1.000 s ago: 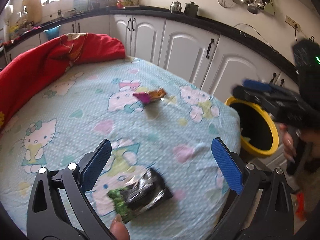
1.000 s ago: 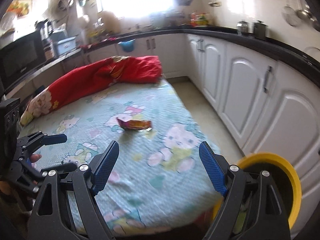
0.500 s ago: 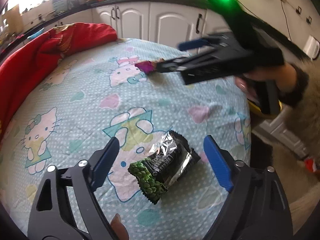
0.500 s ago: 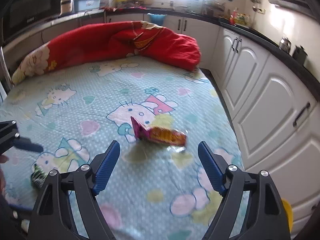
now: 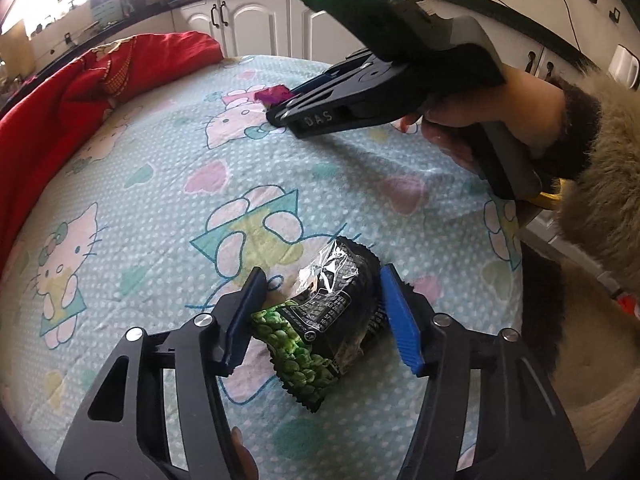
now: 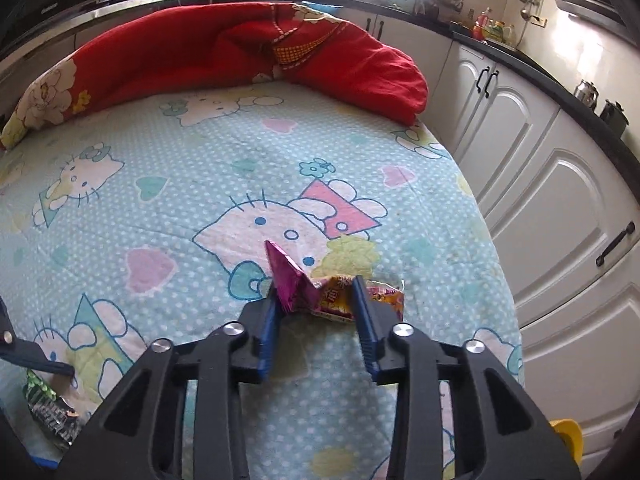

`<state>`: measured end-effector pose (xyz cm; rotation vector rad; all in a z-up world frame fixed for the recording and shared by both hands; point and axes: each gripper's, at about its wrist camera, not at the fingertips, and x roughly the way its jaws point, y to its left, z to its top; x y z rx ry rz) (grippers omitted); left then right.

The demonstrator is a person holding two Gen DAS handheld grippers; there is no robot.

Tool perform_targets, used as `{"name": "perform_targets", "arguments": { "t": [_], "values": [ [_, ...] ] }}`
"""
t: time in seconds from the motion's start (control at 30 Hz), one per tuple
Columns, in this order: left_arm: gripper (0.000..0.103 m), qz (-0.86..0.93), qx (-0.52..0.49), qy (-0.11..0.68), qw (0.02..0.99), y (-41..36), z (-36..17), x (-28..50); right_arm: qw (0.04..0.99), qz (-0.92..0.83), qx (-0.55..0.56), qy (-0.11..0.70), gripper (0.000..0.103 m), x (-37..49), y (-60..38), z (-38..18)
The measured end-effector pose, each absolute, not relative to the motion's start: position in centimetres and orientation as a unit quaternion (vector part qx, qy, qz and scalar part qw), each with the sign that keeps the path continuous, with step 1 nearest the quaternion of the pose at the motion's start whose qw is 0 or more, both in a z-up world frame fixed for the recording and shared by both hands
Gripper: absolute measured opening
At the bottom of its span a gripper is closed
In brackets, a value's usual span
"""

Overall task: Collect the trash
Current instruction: 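Grasp the black-and-green packet with the left tool while the right tool grasps the pink wrapper, then carry the black packet and pink wrapper over the yellow bin with both tools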

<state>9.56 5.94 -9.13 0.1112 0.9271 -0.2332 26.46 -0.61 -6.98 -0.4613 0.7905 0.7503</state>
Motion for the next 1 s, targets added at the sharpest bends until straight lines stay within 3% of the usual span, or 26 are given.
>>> {"name": "perform_targets", "arguments": {
  "t": [0.13,0.27,0.47,1.0],
  "values": [
    [0.042,-0.112,0.054,0.447,0.886,6.0,-9.1,9.5,0.832,0.358,-0.194,0.376,0.019,25.6,-2.0,-7.0],
    [0.023,-0.120,0.046,0.446,0.886,5.6,-9.0,9.4,0.835,0.361,-0.169,0.380,0.018,24.6,-4.0,-7.0],
    [0.017,-0.120,0.033,0.446,0.886,5.2,-8.9,9.9,0.840,0.361,-0.131,0.383,0.018,22.6,-7.5,-6.9],
    [0.016,-0.132,-0.007,0.419,0.898,1.8,-7.1,13.5,0.872,0.338,-0.067,0.349,0.018,20.1,-16.3,-3.4]
  ]
}}
